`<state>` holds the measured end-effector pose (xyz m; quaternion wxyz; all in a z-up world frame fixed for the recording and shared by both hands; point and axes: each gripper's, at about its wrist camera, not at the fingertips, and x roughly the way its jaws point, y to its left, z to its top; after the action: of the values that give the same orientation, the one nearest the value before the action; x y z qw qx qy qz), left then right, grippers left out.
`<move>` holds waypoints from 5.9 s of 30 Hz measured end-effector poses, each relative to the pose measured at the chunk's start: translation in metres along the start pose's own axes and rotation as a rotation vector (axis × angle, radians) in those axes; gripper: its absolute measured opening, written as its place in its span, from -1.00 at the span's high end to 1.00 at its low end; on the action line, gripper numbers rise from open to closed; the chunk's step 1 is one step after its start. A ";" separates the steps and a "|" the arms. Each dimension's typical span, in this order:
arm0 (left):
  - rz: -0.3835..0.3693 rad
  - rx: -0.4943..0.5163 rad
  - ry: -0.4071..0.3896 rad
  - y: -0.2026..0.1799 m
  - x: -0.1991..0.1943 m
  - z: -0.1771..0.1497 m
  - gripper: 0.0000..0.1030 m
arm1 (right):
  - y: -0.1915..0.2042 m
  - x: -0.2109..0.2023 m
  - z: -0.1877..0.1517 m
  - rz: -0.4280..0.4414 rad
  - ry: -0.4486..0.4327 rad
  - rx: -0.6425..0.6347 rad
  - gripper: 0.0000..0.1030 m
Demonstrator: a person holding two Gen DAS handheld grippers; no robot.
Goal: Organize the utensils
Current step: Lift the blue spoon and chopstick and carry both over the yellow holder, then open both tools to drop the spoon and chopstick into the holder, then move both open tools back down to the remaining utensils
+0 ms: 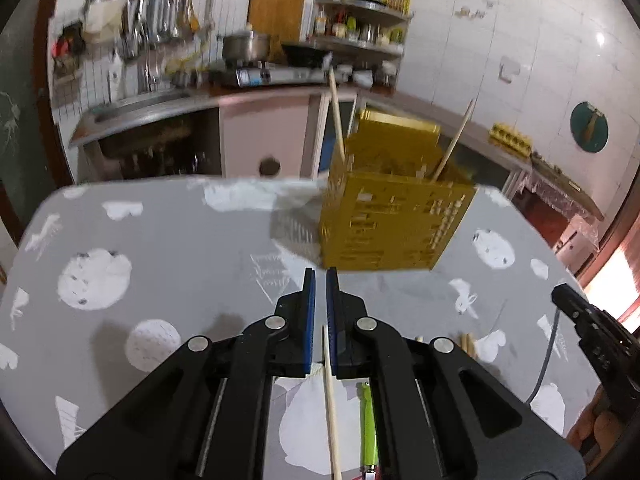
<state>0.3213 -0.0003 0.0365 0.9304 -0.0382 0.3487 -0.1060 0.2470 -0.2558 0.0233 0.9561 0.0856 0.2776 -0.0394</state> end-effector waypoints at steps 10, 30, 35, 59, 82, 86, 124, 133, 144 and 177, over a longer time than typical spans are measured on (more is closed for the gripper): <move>0.068 0.039 0.189 0.001 0.072 -0.033 0.04 | -0.009 0.028 -0.007 -0.017 0.078 0.019 0.85; 0.102 0.087 0.278 -0.014 0.112 -0.031 0.91 | -0.007 0.046 -0.013 -0.022 0.108 0.017 0.85; 0.073 0.047 0.220 -0.009 0.089 -0.027 0.92 | -0.004 0.038 -0.009 -0.016 0.081 0.013 0.85; 0.040 0.037 -0.287 -0.006 -0.053 0.002 0.93 | 0.006 -0.027 0.012 -0.023 -0.210 -0.029 0.85; -0.021 0.000 -0.446 -0.009 -0.058 0.053 0.93 | 0.016 -0.019 0.064 0.025 -0.335 -0.038 0.85; -0.045 -0.007 -0.476 -0.012 -0.065 0.071 0.93 | 0.019 -0.020 0.083 0.043 -0.364 -0.041 0.85; -0.019 0.007 -0.315 -0.008 0.099 0.138 0.90 | 0.057 0.116 0.158 0.066 -0.179 -0.094 0.84; 0.021 0.002 -0.287 0.012 0.051 0.128 -0.38 | 0.035 0.108 0.140 0.019 -0.082 -0.081 -0.17; 0.116 0.013 -0.224 0.037 -0.005 0.051 -0.90 | 0.004 0.055 0.046 -0.062 0.051 -0.046 -0.17; 0.057 0.066 0.075 0.014 0.049 -0.054 -0.90 | 0.016 0.067 -0.050 -0.161 0.291 0.046 -0.15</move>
<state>0.3239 0.0021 -0.0375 0.9201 0.0067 0.3807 -0.0920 0.2789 -0.2331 -0.0523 0.8973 0.0895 0.4182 -0.1096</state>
